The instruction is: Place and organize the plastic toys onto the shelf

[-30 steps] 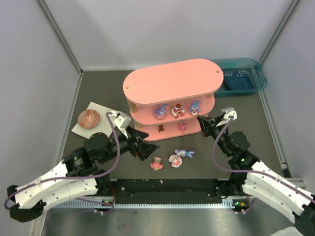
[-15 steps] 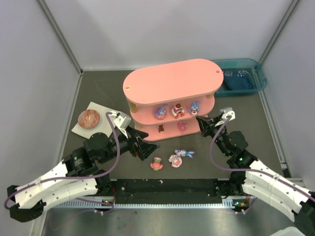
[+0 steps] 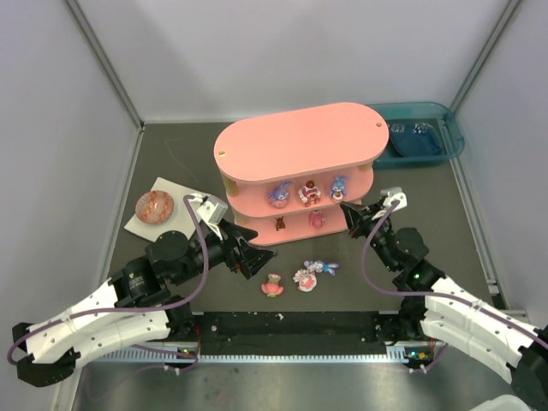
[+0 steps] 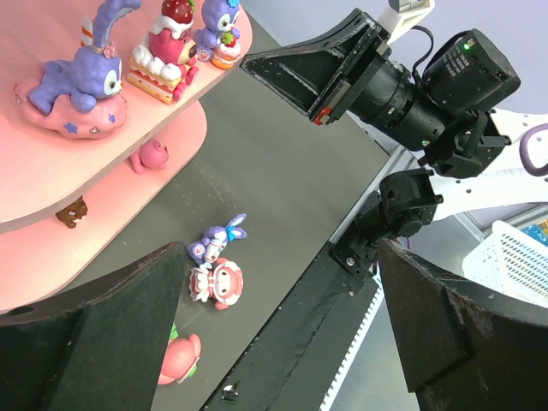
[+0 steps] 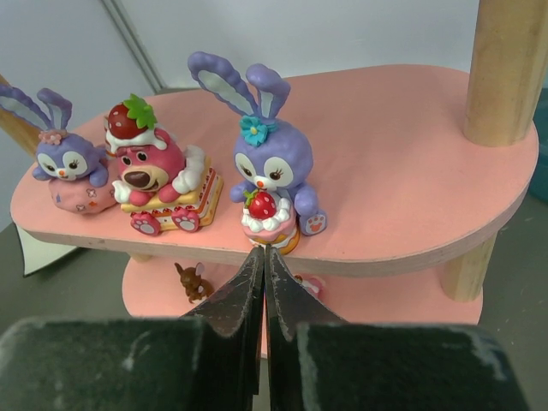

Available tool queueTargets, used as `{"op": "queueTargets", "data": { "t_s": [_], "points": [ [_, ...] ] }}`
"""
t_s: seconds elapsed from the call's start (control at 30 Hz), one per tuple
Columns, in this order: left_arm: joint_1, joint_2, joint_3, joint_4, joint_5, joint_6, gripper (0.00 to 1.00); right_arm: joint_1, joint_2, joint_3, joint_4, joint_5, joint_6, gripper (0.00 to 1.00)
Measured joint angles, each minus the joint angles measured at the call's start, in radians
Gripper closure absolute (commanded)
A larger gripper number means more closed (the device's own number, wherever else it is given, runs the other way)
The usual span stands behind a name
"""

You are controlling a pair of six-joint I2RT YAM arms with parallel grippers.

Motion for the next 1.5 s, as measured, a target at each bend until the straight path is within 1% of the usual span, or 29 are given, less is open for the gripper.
{"op": "queueTargets", "data": {
  "t_s": [1.5],
  "points": [
    [0.006,-0.002,0.000,-0.019,-0.008,0.001,0.01,0.000,0.085,-0.007,0.082,0.021,-0.004,1.00]
  ]
}}
